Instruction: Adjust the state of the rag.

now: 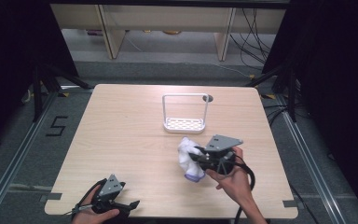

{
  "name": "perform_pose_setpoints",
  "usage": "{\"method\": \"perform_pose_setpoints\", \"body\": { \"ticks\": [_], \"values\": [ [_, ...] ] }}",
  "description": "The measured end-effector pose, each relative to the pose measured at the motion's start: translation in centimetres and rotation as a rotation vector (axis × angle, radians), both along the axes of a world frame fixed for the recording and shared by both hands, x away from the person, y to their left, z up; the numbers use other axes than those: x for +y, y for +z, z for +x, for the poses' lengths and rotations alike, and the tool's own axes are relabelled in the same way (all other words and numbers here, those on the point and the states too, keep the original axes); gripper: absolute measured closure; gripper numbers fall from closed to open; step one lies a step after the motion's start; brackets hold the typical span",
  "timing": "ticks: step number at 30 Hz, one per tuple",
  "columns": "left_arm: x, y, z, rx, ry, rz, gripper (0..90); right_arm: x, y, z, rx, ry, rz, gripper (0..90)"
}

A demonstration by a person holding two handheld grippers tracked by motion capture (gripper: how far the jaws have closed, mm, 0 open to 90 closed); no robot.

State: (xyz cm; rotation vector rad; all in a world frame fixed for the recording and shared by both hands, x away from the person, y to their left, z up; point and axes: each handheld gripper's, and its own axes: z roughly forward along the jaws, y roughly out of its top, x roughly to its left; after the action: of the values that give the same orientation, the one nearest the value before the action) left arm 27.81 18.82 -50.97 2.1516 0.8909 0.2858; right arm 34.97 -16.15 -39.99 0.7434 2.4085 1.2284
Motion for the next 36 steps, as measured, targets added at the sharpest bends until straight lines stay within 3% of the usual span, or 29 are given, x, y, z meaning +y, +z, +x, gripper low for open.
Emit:
{"method": "perform_pose_setpoints", "body": {
  "ticks": [4, 5, 8, 10, 11, 12, 14, 16, 17, 18, 19, 20, 22, 23, 26, 27, 30, 33, 35, 36],
  "values": [
    [0.2, 0.1, 0.1, -0.001, 0.013, 0.0, 14.8, 2.0, -2.3, 1.1, 0.038, 0.042, -0.035, 69.6],
    [0.3, 0.2, 0.1, -0.007, 0.006, 0.012, 14.9, 2.2, -3.3, 1.2, 0.048, 0.043, -0.075, 69.2],
    [0.4, 0.2, -0.1, -0.008, 0.001, 0.006, 14.8, 1.6, -4.9, 1.1, 0.064, 0.037, -0.129, 68.6],
    [0.2, 0.0, -0.1, -0.003, 0.02, -0.02, 14.8, 0.7, -6.0, 0.8, 0.105, -0.004, -0.162, 68.6],
    [0.3, 0.1, -0.1, -0.007, 0.0, 0.006, 14.9, 0.1, -6.6, 0.8, 0.103, -0.007, -0.191, 68.6],
    [0.2, 0.1, -0.1, -0.006, 0.008, -0.002, 14.8, -0.4, -6.9, 0.6, 0.115, -0.016, -0.205, 68.5],
    [0.2, 0.0, 0.0, -0.011, 0.004, 0.014, 14.8, -0.9, -7.2, 0.5, 0.125, -0.037, -0.196, 67.8],
    [0.0, 0.0, -0.1, -0.008, 0.006, -0.006, 14.9, -1.5, -7.2, 0.4, 0.158, -0.027, -0.181, 64.0],
    [0.1, 0.0, 0.0, -0.011, 0.009, 0.019, 14.9, -1.7, -7.3, 0.5, 0.152, -0.011, -0.18, 60.3],
    [0.1, 0.0, 0.0, -0.004, 0.012, -0.009, 14.9, -1.9, -7.4, 0.5, 0.152, -0.024, -0.167, 56.5],
    [0.1, 0.2, 0.2, -0.003, 0.013, -0.005, 14.9, -2.1, -7.3, 0.4, 0.169, -0.041, -0.157, 52.7],
    [-0.1, 0.1, 0.2, 0.0, 0.022, -0.039, 14.9, -2.2, -7.2, 0.4, 0.172, -0.053, -0.139, 48.5],
    [-0.1, 0.4, 0.7, -0.006, 0.009, -0.03, 15.7, -2.9, -6.2, 0.3, 0.165, -0.062, -0.109, 41.4],
    [-0.3, 0.4, 0.9, -0.006, 0.018, -0.05, 16.1, -3.5, -5.6, 0.3, 0.151, -0.071, -0.066, 40.5],
    [-0.9, 0.2, 1.7, -0.004, 0.016, -0.047, 16.9, -5.2, -4.1, 0.4, 0.126, -0.129, -0.016, 40.8],
    [-1.0, 0.1, 2.0, -0.005, 0.009, -0.039, 17.0, -5.8, -3.8, 0.4, 0.103, -0.162, -0.026, 41.3],
    [-1.4, 0.0, 2.4, -0.004, 0.01, -0.032, 17.1, -6.8, -4.0, 0.8, 0.138, -0.223, -0.039, 41.7],
    [-1.3, 0.1, 2.6, -0.014, 0.012, -0.024, 17.1, -7.1, -5.6, 1.4, 0.216, -0.257, -0.072, 41.7],
    [-1.3, 0.0, 2.5, -0.014, 0.027, -0.043, 16.9, -7.2, -6.6, 1.8, 0.24, -0.278, -0.108, 41.4],
    [-1.2, 0.1, 2.6, -0.015, 0.025, -0.034, 16.9, -7.2, -7.3, 2.2, 0.219, -0.284, -0.108, 41.0]
  ]
}}
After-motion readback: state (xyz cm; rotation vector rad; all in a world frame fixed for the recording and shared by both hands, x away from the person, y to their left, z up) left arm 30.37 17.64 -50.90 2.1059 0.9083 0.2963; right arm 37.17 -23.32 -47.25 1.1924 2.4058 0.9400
